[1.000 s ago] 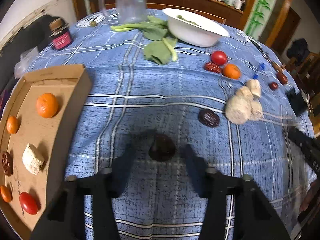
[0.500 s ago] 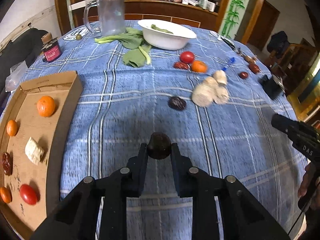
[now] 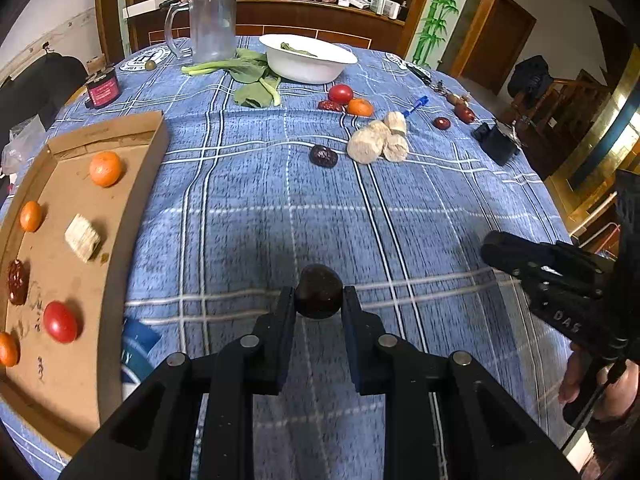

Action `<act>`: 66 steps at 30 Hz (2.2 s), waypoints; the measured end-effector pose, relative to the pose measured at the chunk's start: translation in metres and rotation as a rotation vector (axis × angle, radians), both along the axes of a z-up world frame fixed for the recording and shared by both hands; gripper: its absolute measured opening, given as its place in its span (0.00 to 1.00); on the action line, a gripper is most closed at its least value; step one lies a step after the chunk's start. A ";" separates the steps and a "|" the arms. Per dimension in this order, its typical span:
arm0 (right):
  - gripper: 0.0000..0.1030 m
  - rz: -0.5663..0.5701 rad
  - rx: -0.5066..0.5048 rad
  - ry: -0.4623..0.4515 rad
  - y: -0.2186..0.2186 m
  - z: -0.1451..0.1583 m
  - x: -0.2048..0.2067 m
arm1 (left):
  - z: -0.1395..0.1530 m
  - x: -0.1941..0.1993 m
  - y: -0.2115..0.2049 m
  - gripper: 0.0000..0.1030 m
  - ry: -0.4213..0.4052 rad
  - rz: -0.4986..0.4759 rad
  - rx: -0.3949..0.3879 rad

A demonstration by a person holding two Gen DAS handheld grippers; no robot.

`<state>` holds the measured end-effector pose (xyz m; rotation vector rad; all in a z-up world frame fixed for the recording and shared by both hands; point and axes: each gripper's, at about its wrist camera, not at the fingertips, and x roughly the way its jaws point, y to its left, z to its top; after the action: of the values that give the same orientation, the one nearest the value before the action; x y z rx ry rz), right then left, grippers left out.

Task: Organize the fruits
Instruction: 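Carry both held dates over the cardboard tray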

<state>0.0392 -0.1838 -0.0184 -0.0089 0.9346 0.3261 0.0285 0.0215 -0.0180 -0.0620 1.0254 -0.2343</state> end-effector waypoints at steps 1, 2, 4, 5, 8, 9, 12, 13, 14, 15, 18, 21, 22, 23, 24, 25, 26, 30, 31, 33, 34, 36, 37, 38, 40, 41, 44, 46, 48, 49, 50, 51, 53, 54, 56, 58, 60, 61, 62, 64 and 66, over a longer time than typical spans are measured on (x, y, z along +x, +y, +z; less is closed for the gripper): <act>0.29 0.003 0.004 0.001 0.004 0.000 -0.002 | 0.001 -0.003 0.002 0.21 0.001 -0.006 -0.001; 0.29 0.009 0.005 0.001 0.010 0.000 -0.004 | 0.001 -0.005 0.003 0.21 0.002 -0.008 -0.001; 0.29 0.016 0.001 0.001 0.018 0.001 -0.007 | 0.003 -0.012 0.008 0.21 0.004 -0.013 -0.010; 0.29 0.019 -0.001 0.001 0.023 0.001 -0.008 | 0.003 -0.013 0.011 0.21 0.005 -0.013 -0.014; 0.29 0.025 -0.007 0.003 0.036 0.002 -0.009 | 0.008 -0.018 0.023 0.21 0.002 -0.004 -0.022; 0.29 0.029 -0.007 0.002 0.040 0.002 -0.009 | 0.011 -0.020 0.029 0.21 -0.003 0.004 -0.027; 0.29 0.042 -0.011 -0.001 0.053 0.004 -0.008 | 0.018 -0.023 0.042 0.21 -0.017 0.022 -0.035; 0.29 0.048 -0.010 -0.001 0.058 0.005 -0.007 | 0.021 -0.024 0.049 0.21 -0.022 0.032 -0.044; 0.29 0.052 -0.009 -0.002 0.062 0.006 -0.006 | 0.024 -0.024 0.053 0.21 -0.026 0.039 -0.047; 0.29 0.059 -0.008 -0.005 0.067 0.008 -0.005 | 0.026 -0.025 0.058 0.21 -0.033 0.049 -0.048; 0.29 0.088 -0.005 -0.011 0.086 0.013 -0.002 | 0.034 -0.027 0.075 0.21 -0.051 0.075 -0.058; 0.29 0.118 -0.007 -0.021 0.103 0.018 0.001 | 0.040 -0.028 0.095 0.21 -0.064 0.104 -0.056; 0.29 0.129 -0.008 -0.024 0.110 0.019 0.003 | 0.043 -0.029 0.104 0.21 -0.068 0.121 -0.055; 0.29 0.141 -0.009 -0.029 0.116 0.021 0.004 | 0.043 -0.028 0.109 0.21 -0.070 0.128 -0.055; 0.29 0.153 -0.009 -0.032 0.124 0.023 0.006 | 0.044 -0.028 0.115 0.21 -0.072 0.140 -0.051; 0.29 0.162 -0.004 -0.033 0.130 0.024 0.007 | 0.046 -0.029 0.123 0.21 -0.075 0.154 -0.048; 0.29 0.175 0.007 -0.030 0.137 0.026 0.010 | 0.046 -0.029 0.129 0.21 -0.075 0.166 -0.045; 0.29 0.209 0.015 -0.044 0.161 0.032 0.018 | 0.048 -0.032 0.156 0.21 -0.078 0.214 -0.035; 0.29 0.221 0.018 -0.047 0.168 0.034 0.020 | 0.047 -0.032 0.163 0.21 -0.078 0.227 -0.034; 0.29 0.243 0.017 -0.053 0.181 0.036 0.024 | 0.046 -0.034 0.176 0.21 -0.077 0.253 -0.031; 0.29 0.255 0.014 -0.057 0.188 0.038 0.025 | 0.046 -0.035 0.182 0.21 -0.077 0.265 -0.030; 0.29 0.279 0.009 -0.060 0.200 0.039 0.028 | 0.044 -0.037 0.193 0.21 -0.075 0.286 -0.034; 0.29 0.291 0.006 -0.060 0.206 0.040 0.030 | 0.043 -0.039 0.198 0.22 -0.074 0.294 -0.034; 0.29 0.302 -0.001 -0.065 0.212 0.041 0.031 | 0.042 -0.041 0.203 0.22 -0.073 0.303 -0.030; 0.29 0.333 -0.014 -0.077 0.228 0.042 0.034 | 0.039 -0.044 0.213 0.22 -0.069 0.321 -0.025; 0.29 0.346 -0.022 -0.080 0.235 0.043 0.036 | 0.037 -0.045 0.217 0.22 -0.066 0.329 -0.026; 0.29 0.379 -0.020 -0.081 0.251 0.045 0.043 | 0.030 -0.049 0.227 0.22 -0.051 0.351 -0.028; 0.29 0.401 -0.013 -0.077 0.264 0.045 0.048 | 0.023 -0.051 0.234 0.22 -0.036 0.367 -0.032; 0.29 0.419 -0.001 -0.065 0.277 0.044 0.056 | 0.018 -0.053 0.239 0.22 -0.023 0.377 -0.040; 0.29 0.430 0.003 -0.057 0.284 0.042 0.060 | 0.015 -0.054 0.241 0.22 -0.017 0.381 -0.044; 0.29 0.436 0.003 -0.053 0.289 0.041 0.062 | 0.013 -0.054 0.242 0.22 -0.012 0.384 -0.044; 0.29 0.448 0.002 -0.050 0.297 0.039 0.066 | 0.010 -0.054 0.243 0.22 -0.007 0.388 -0.045; 0.29 0.471 -0.005 -0.045 0.310 0.035 0.069 | 0.005 -0.053 0.245 0.22 0.005 0.395 -0.050; 0.29 0.482 -0.011 -0.045 0.316 0.033 0.071 | 0.003 -0.053 0.246 0.22 0.011 0.398 -0.053; 0.29 0.503 -0.014 -0.041 0.326 0.030 0.073 | -0.002 -0.051 0.248 0.22 0.022 0.405 -0.050; 0.29 0.527 -0.020 -0.038 0.336 0.026 0.075 | -0.004 -0.049 0.249 0.22 0.029 0.408 -0.057; 0.29 0.549 -0.029 -0.032 0.345 0.021 0.077 | -0.005 -0.047 0.249 0.22 0.032 0.410 -0.059; 0.29 0.559 -0.032 -0.029 0.349 0.018 0.079 | -0.005 -0.046 0.249 0.22 0.031 0.408 -0.058; 0.29 0.566 -0.034 -0.024 0.351 0.016 0.080 | -0.005 -0.045 0.250 0.22 0.031 0.409 -0.055; 0.29 0.580 -0.043 -0.007 0.359 0.008 0.083 | -0.006 -0.042 0.251 0.22 0.034 0.413 -0.048; 0.29 0.590 -0.053 0.000 0.363 0.003 0.086 | -0.009 -0.039 0.253 0.22 0.046 0.417 -0.055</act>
<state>0.1249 0.1796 -0.0152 -0.3382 0.9271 0.8459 -0.0104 0.2742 -0.0269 -0.3283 1.0275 0.1200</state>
